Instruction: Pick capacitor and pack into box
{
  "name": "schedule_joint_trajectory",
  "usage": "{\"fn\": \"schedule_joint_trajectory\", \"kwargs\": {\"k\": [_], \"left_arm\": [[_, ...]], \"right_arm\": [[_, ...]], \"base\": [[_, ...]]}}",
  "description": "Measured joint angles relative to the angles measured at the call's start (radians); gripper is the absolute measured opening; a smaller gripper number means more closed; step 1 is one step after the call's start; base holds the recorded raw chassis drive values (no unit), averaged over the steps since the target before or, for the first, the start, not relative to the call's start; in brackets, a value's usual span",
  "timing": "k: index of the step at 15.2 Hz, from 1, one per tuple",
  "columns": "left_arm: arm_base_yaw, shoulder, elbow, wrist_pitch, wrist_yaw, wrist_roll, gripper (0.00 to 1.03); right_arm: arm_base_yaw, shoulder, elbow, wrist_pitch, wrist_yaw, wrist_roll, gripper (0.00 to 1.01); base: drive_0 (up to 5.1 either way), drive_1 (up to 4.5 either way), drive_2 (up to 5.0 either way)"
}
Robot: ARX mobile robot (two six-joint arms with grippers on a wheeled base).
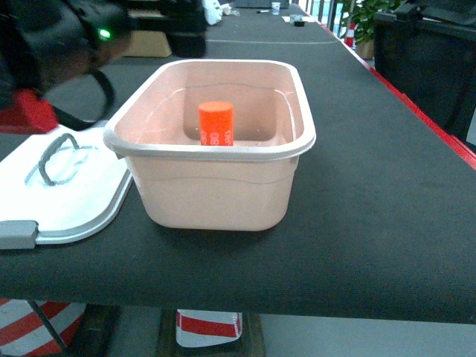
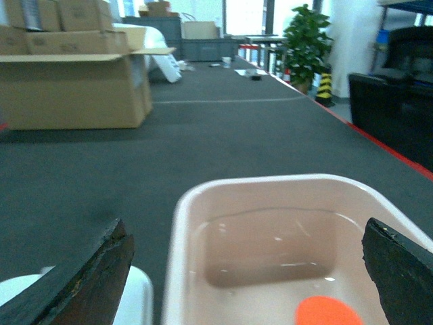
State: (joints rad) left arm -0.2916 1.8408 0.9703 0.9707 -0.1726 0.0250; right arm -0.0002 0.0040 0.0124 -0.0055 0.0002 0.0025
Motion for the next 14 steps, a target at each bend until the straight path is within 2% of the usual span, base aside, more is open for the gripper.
{"fn": "schedule_joint_trajectory", "kwargs": {"k": [1, 2, 4, 5, 6, 9, 11, 12, 13, 14], "left_arm": [[0.051, -0.034, -0.027, 0.004, 0.011, -0.003, 0.97], [0.136, -0.069, -0.066, 0.02, 0.025, -0.002, 0.98], [0.325, -0.075, -0.113, -0.046, 0.089, -0.023, 0.98], [0.386, -0.035, -0.116, -0.031, 0.11, -0.025, 0.98], [0.418, 0.04, -0.095, -0.011, 0.125, -0.024, 0.98], [0.414, 0.229, 0.016, -0.04, 0.153, -0.025, 0.98], [0.409, 0.347, 0.109, -0.073, 0.143, -0.026, 0.98], [0.413, 0.394, 0.152, -0.087, 0.131, -0.03, 0.98], [0.416, 0.433, 0.194, -0.12, 0.139, -0.054, 0.98], [0.416, 0.48, 0.242, -0.154, 0.154, -0.054, 0.98]], "right_arm": [[0.0, 0.0, 0.0, 0.0, 0.0, 0.0, 0.98], [0.0, 0.0, 0.0, 0.0, 0.0, 0.0, 0.98], [0.0, 0.0, 0.0, 0.0, 0.0, 0.0, 0.98], [0.0, 0.0, 0.0, 0.0, 0.0, 0.0, 0.98], [0.0, 0.0, 0.0, 0.0, 0.0, 0.0, 0.98], [0.0, 0.0, 0.0, 0.0, 0.0, 0.0, 0.98], [0.0, 0.0, 0.0, 0.0, 0.0, 0.0, 0.98], [0.0, 0.0, 0.0, 0.0, 0.0, 0.0, 0.98], [0.0, 0.0, 0.0, 0.0, 0.0, 0.0, 0.98], [0.0, 0.0, 0.0, 0.0, 0.0, 0.0, 0.98]], "base": [[0.0, 0.0, 0.0], [0.0, 0.0, 0.0], [0.0, 0.0, 0.0], [0.0, 0.0, 0.0], [0.0, 0.0, 0.0], [0.0, 0.0, 0.0], [0.0, 0.0, 0.0], [0.0, 0.0, 0.0], [0.0, 0.0, 0.0], [0.0, 0.0, 0.0]]}}
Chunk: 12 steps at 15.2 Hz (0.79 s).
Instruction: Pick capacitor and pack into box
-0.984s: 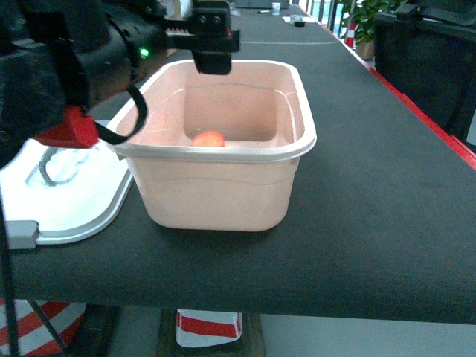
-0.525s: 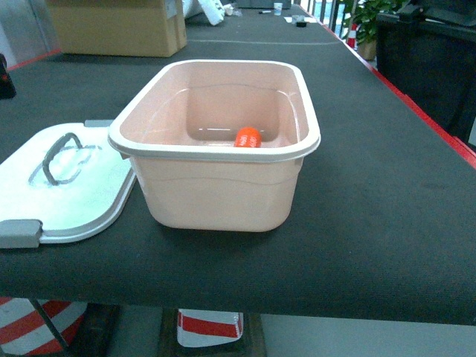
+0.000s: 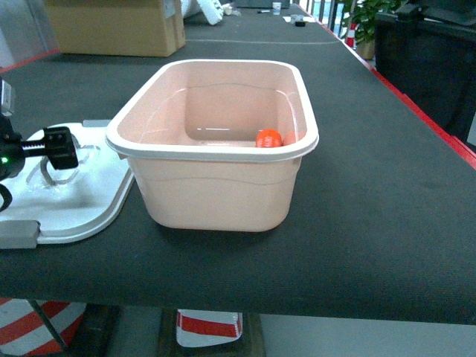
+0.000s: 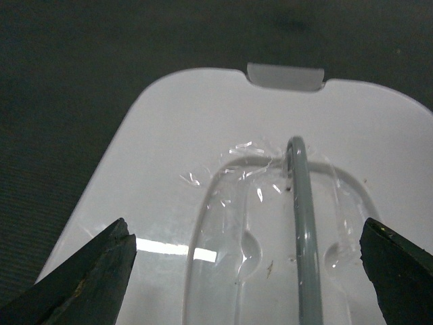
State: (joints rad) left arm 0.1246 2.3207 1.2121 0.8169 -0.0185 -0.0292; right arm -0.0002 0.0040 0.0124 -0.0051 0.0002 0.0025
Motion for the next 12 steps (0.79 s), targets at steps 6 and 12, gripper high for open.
{"fn": "schedule_joint_trajectory", "kwargs": {"k": [6, 12], "left_arm": [[-0.03, 0.062, 0.078, -0.055, 0.0, 0.054, 0.56], [-0.029, 0.034, 0.04, -0.046, -0.018, 0.06, 0.02]], "right_arm": [[0.0, 0.0, 0.0, 0.0, 0.0, 0.0, 0.98], [0.0, 0.0, 0.0, 0.0, 0.0, 0.0, 0.98]], "base": [[0.0, 0.0, 0.0], [0.0, 0.0, 0.0]]}}
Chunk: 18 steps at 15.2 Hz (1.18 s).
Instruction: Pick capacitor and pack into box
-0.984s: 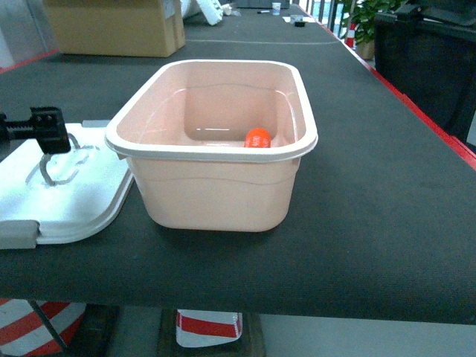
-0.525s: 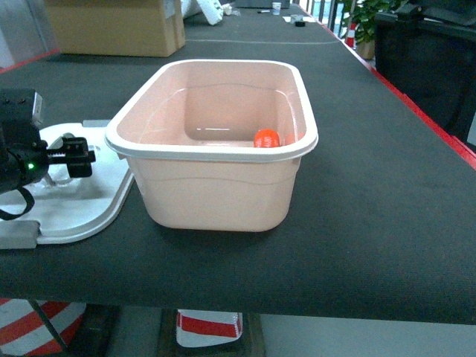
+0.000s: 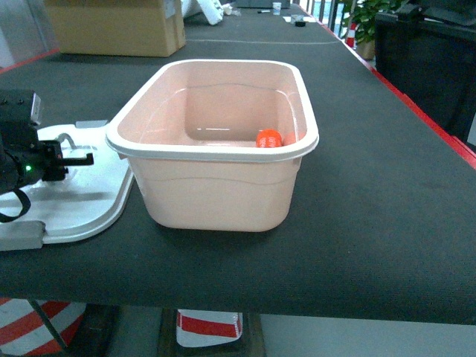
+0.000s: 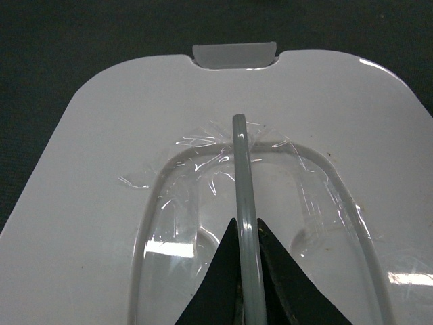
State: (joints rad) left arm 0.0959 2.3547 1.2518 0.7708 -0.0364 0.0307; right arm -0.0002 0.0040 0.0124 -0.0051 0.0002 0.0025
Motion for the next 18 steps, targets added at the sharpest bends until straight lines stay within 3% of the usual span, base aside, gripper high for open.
{"fn": "schedule_joint_trajectory", "kwargs": {"k": [4, 7, 9, 11, 13, 14, 15, 16, 18], "left_arm": [[0.014, -0.118, -0.029, -0.022, -0.002, -0.009, 0.02], [0.061, -0.321, -0.011, -0.134, -0.033, -0.055, 0.02], [0.05, -0.428, 0.011, -0.192, -0.05, -0.066, 0.02], [-0.041, -0.482, 0.016, -0.24, -0.059, -0.084, 0.02], [-0.172, -0.479, 0.034, -0.271, -0.1, -0.095, 0.02], [-0.311, -0.426, 0.088, -0.274, -0.151, -0.095, 0.02], [-0.383, -0.375, 0.133, -0.29, -0.187, -0.095, 0.02], [-0.443, -0.322, 0.17, -0.318, -0.215, -0.103, 0.02], [-0.507, -0.259, 0.227, -0.369, -0.259, -0.117, 0.02]], "right_arm": [[0.0, 0.0, 0.0, 0.0, 0.0, 0.0, 0.98], [0.0, 0.0, 0.0, 0.0, 0.0, 0.0, 0.98], [0.0, 0.0, 0.0, 0.0, 0.0, 0.0, 0.98], [0.0, 0.0, 0.0, 0.0, 0.0, 0.0, 0.98], [0.0, 0.0, 0.0, 0.0, 0.0, 0.0, 0.98], [0.0, 0.0, 0.0, 0.0, 0.0, 0.0, 0.98], [0.0, 0.0, 0.0, 0.0, 0.0, 0.0, 0.98], [0.0, 0.0, 0.0, 0.0, 0.0, 0.0, 0.98], [0.0, 0.0, 0.0, 0.0, 0.0, 0.0, 0.98]], "base": [[0.0, 0.0, 0.0], [0.0, 0.0, 0.0], [0.0, 0.0, 0.0], [0.0, 0.0, 0.0], [0.0, 0.0, 0.0], [0.0, 0.0, 0.0], [0.0, 0.0, 0.0], [0.0, 0.0, 0.0], [0.0, 0.0, 0.0]]}}
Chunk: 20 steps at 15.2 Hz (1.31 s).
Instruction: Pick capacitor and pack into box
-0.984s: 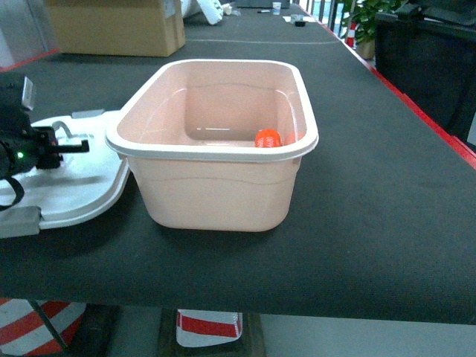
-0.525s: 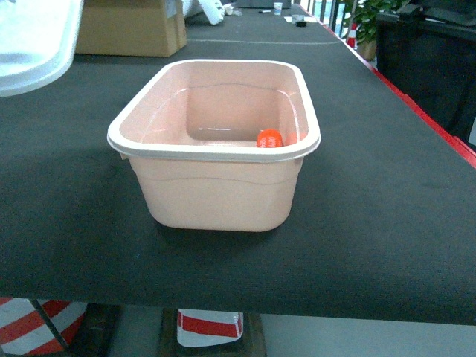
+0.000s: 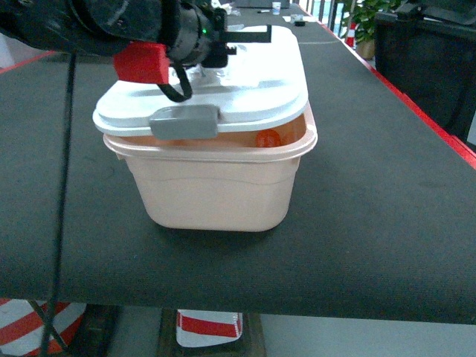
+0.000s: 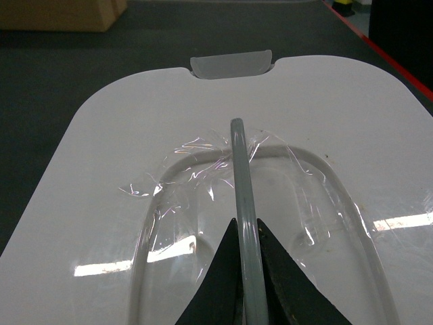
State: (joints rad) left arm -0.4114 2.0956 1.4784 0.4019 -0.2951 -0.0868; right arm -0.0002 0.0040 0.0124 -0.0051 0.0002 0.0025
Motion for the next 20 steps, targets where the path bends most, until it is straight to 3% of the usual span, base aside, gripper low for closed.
{"fn": "schedule_joint_trajectory", "kwargs": {"k": [3, 20], "left_arm": [[-0.031, 0.038, 0.063, -0.037, -0.019, -0.009, 0.02], [-0.037, 0.05, 0.022, -0.039, -0.035, 0.021, 0.02]], "right_arm": [[0.0, 0.0, 0.0, 0.0, 0.0, 0.0, 0.98], [0.0, 0.0, 0.0, 0.0, 0.0, 0.0, 0.98]], "base": [[0.0, 0.0, 0.0], [0.0, 0.0, 0.0]]}}
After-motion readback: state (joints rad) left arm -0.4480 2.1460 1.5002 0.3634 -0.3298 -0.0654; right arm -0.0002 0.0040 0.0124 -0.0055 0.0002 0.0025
